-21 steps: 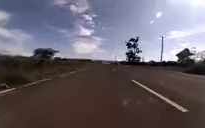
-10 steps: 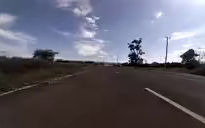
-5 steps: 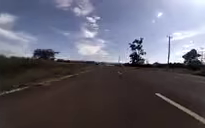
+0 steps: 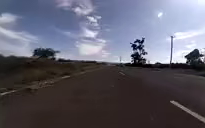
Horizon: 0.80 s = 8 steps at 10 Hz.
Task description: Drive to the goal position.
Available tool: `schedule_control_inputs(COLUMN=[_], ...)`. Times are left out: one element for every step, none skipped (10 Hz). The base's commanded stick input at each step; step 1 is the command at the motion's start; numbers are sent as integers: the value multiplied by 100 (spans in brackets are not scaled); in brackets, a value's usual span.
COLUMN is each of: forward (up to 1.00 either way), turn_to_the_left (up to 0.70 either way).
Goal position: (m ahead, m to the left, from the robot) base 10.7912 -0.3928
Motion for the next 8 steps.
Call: schedule_control_inputs(forward=[100, 100, 100, 100, 100, 100, 100, 100], turn_to_the_left=[-30, -40, -40, -40, -40, -40, -40, -40])
